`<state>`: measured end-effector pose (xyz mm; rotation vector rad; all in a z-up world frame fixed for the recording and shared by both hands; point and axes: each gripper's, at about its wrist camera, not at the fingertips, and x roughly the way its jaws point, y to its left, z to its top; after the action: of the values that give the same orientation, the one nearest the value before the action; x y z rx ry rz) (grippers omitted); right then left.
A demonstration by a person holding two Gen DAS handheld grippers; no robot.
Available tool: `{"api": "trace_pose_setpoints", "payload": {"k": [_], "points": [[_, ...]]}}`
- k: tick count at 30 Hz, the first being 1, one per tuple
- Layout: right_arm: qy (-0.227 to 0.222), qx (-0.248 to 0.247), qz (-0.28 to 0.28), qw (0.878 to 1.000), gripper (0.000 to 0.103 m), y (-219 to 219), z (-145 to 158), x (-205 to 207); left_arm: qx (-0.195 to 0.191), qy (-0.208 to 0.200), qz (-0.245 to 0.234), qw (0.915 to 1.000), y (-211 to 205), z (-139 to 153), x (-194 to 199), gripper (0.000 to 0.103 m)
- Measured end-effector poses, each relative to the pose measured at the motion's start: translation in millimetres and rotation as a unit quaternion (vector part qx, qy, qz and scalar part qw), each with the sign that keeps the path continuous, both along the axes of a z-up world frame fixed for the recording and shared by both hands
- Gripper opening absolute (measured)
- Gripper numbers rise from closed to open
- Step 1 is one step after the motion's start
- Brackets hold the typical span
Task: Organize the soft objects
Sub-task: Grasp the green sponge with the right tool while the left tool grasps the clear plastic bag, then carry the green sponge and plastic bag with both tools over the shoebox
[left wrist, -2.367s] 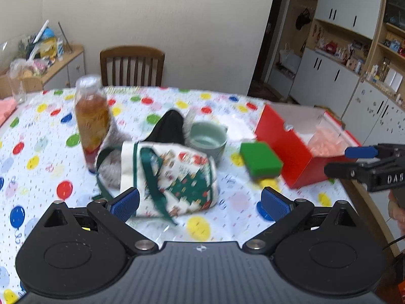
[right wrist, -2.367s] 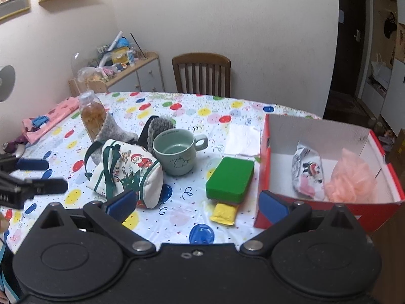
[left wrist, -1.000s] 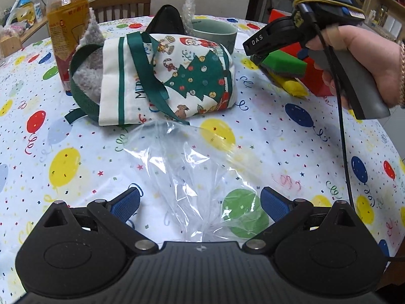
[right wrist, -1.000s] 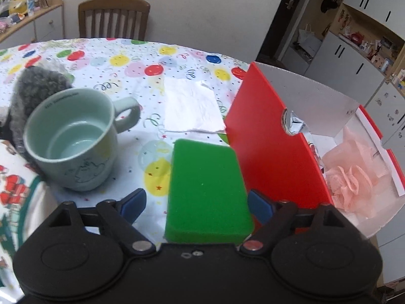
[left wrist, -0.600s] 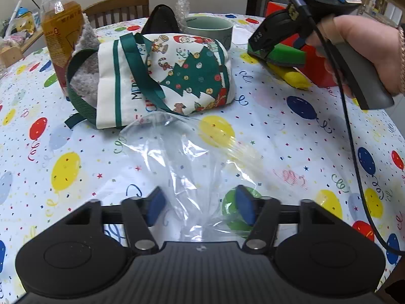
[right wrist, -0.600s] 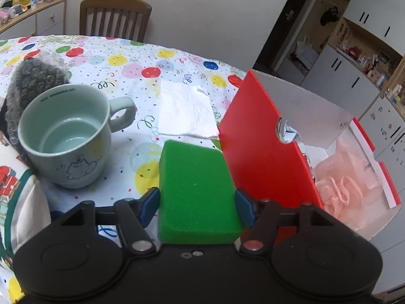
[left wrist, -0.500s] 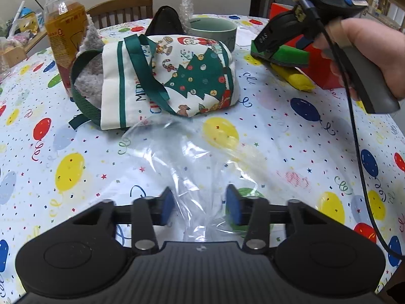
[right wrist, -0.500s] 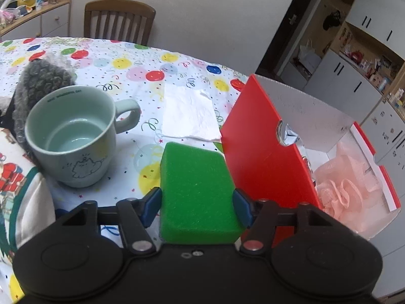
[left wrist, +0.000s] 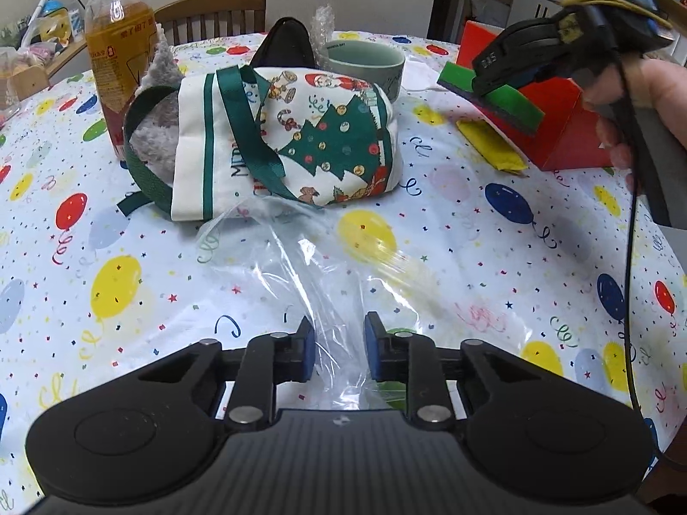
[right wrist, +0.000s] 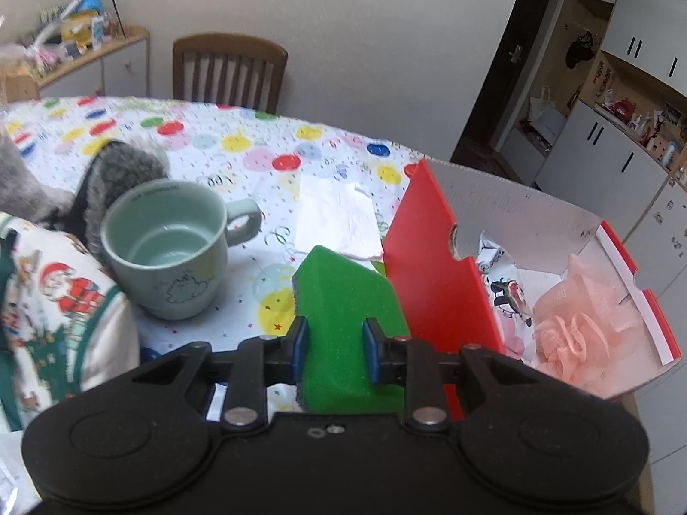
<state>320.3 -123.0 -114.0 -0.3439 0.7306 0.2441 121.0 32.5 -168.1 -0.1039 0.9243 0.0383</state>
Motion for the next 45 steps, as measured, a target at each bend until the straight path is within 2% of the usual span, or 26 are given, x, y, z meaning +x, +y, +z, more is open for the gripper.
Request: {"api": "trace_pose_setpoints", "payload": {"k": [12, 20, 29, 37, 45], "points": [[-0.002, 0.071, 0.051, 0.996, 0.025, -35.5, 55.9, -37.2, -0.01, -0.022, 0.004, 0.9997, -2.0, 28.2, 1.9, 0.018], [-0.018, 0.116, 0.065, 0.991, 0.025, -72.6, 101.4, -50.1, -0.021, -0.051, -0.001, 0.9984, -12.6, 75.5, 8.7, 0.018], [-0.034, 0.15, 0.066, 0.986, 0.025, -119.4, 133.3, -46.1, -0.026, -0.105, -0.02, 0.994, -40.4, 133.8, 38.7, 0.018], [-0.053, 0.16, 0.05, 0.984, 0.025, -172.0, 146.4, -26.2, -0.031, -0.133, -0.035, 0.99, -78.3, 169.3, 82.0, 0.018], [-0.053, 0.164, 0.027, 0.985, 0.025, -222.3, 139.8, 0.7, -0.03, -0.135, -0.054, 0.9889, -126.5, 180.3, 131.9, 0.018]]}}
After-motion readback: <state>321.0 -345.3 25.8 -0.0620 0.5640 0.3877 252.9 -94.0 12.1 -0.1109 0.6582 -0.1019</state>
